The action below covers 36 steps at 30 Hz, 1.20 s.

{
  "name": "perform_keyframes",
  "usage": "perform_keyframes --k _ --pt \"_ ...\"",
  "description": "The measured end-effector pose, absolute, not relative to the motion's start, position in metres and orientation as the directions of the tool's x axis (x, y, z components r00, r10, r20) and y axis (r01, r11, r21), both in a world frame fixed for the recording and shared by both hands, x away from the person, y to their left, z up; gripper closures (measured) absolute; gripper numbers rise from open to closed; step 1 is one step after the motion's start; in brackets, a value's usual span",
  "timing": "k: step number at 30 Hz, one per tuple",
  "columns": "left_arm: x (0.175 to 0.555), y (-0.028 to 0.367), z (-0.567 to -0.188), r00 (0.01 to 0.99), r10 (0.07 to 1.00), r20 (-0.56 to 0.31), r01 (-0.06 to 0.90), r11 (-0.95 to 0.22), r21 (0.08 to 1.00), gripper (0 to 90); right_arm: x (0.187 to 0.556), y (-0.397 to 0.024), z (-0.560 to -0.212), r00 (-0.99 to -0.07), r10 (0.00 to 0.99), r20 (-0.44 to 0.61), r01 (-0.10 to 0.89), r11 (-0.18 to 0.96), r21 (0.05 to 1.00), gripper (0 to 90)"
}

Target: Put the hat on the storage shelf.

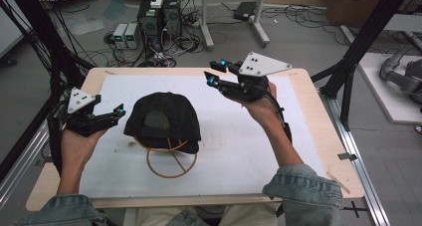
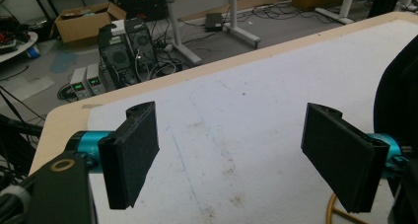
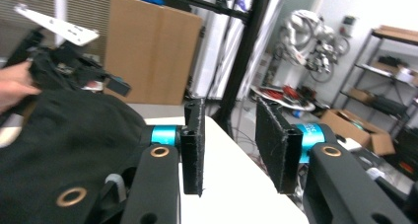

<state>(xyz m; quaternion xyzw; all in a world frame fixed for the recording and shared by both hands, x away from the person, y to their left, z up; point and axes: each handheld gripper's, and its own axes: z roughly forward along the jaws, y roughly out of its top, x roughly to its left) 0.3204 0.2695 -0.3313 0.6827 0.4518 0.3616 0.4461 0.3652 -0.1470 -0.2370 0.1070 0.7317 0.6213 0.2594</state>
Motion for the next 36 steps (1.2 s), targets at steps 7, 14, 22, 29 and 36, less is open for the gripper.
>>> perform_keyframes --k 7,14,22,29,36 --pt "0.321 0.267 -0.331 0.333 0.938 0.099 0.289 -0.201 0.936 22.3 0.375 -0.175 -0.246 -0.807 0.548 -0.218 -0.117 0.213 0.97 62.1" --pt "0.323 0.264 -0.33 0.34 0.935 0.097 0.289 -0.202 0.936 22.3 0.386 -0.21 -0.258 -0.749 0.638 -0.178 -0.05 0.213 0.976 57.8" --pt "0.321 0.261 -0.331 0.348 0.932 0.104 0.29 -0.213 0.933 22.3 0.394 -0.249 -0.269 -0.66 0.746 -0.085 0.031 0.141 0.99 38.5" --pt "0.319 0.259 -0.331 0.35 0.931 0.108 0.29 -0.217 0.932 22.3 0.4 -0.259 -0.278 -0.63 0.774 -0.061 0.066 0.132 0.989 20.5" --pt "0.321 0.256 -0.333 0.359 0.927 0.106 0.295 -0.221 0.93 22.3 0.401 -0.255 -0.298 -0.656 0.751 -0.07 0.147 0.219 0.965 24.2"
